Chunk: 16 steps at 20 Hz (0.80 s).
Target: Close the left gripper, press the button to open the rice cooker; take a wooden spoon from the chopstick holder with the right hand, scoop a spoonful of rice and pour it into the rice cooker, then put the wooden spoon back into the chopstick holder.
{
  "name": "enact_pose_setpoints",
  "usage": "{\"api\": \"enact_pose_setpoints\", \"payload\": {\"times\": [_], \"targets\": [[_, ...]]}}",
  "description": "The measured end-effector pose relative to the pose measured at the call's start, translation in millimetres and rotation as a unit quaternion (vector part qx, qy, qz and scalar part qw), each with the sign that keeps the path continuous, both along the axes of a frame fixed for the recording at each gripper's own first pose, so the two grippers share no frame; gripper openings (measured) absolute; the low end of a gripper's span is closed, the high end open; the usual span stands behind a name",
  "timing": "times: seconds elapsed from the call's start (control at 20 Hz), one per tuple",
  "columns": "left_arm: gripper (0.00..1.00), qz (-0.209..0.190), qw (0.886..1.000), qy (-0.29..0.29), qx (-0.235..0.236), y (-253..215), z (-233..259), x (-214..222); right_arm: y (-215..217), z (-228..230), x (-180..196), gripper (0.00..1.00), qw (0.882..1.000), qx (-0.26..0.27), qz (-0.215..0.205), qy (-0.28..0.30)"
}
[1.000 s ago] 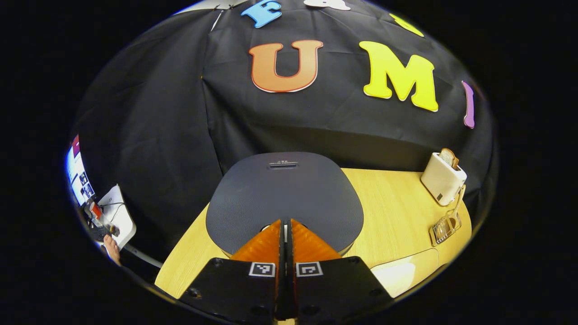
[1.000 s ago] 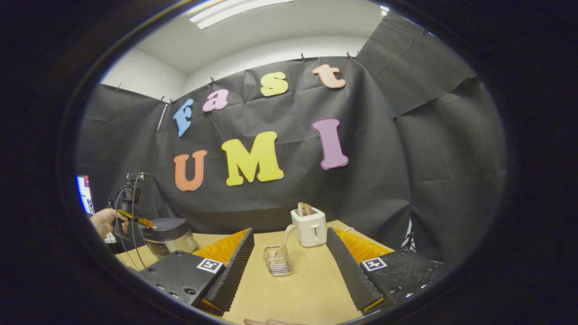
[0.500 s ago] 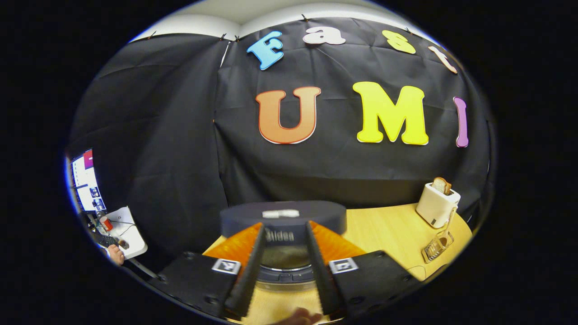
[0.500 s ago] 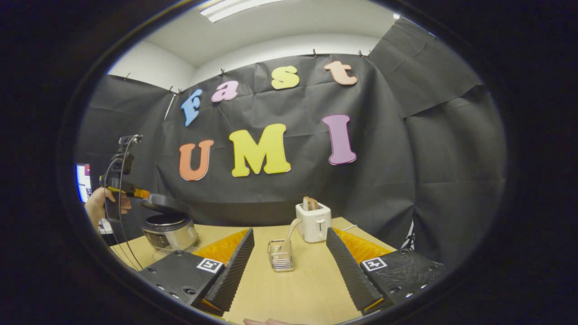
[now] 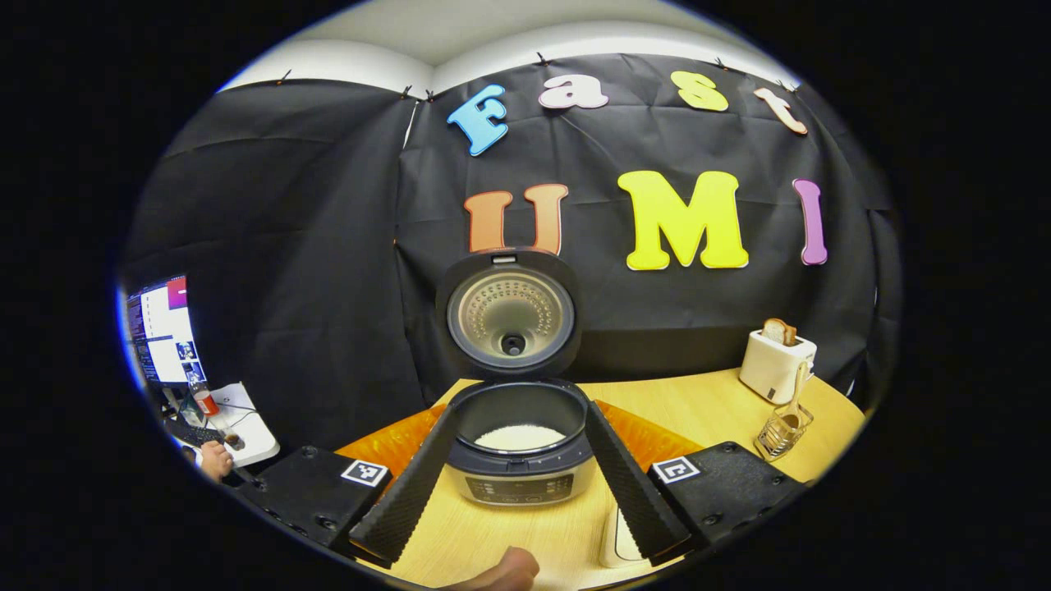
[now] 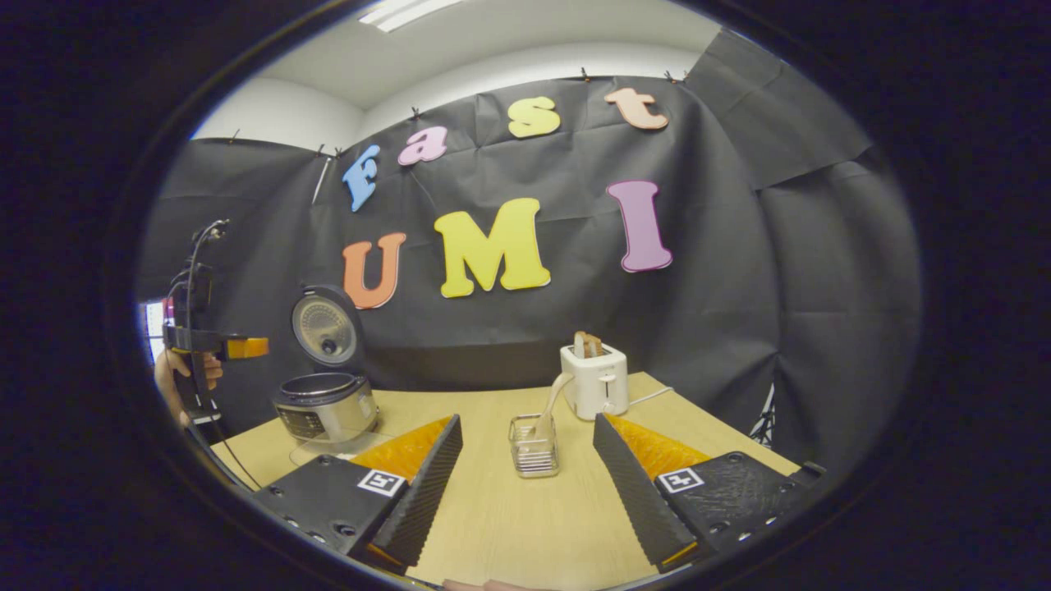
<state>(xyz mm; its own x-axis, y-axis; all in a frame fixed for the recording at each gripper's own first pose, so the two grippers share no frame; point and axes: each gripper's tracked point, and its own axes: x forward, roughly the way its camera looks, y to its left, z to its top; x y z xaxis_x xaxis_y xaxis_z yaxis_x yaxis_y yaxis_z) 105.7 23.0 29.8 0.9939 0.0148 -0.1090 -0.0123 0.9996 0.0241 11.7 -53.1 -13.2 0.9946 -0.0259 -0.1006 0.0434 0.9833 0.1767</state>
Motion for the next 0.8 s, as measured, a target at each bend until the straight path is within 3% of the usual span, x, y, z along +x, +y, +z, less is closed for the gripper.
{"api": "enact_pose_setpoints", "payload": {"times": [0.15,0.2,0.25,0.3,0.45,0.55,0.6,0.8], "targets": [[1.0,-0.024,0.999,0.01,-0.019,-23,-27,-20,-1,-12,9,0.91,1.0,0.002,-0.008,0.013],[1.0,-0.026,1.0,0.001,-0.018,-26,-31,-25,1,-18,12,0.92,1.0,0.005,-0.008,0.018],[1.0,-0.024,1.0,-0.007,-0.016,-25,-35,-30,2,-24,15,1.0,1.0,0.009,-0.009,0.027],[1.0,-0.025,1.0,-0.009,-0.017,-25,-42,-36,5,-30,18,0.95,0.999,0.012,-0.007,0.034],[0.96,-0.037,0.999,-0.003,-0.033,-31,-60,-50,19,-36,31,0.95,0.999,0.014,0.016,0.036],[1.0,-0.039,0.999,-0.016,-0.032,-27,-60,-59,17,-39,45,0.95,0.999,0.007,0.016,0.033],[1.0,-0.041,0.998,-0.02,-0.034,-26,-60,-63,17,-43,55,1.0,0.999,0.001,0.015,0.037],[1.0,-0.054,0.997,-0.041,-0.032,-32,-48,-72,23,-52,103,0.91,0.997,-0.01,0.029,0.066]]}}
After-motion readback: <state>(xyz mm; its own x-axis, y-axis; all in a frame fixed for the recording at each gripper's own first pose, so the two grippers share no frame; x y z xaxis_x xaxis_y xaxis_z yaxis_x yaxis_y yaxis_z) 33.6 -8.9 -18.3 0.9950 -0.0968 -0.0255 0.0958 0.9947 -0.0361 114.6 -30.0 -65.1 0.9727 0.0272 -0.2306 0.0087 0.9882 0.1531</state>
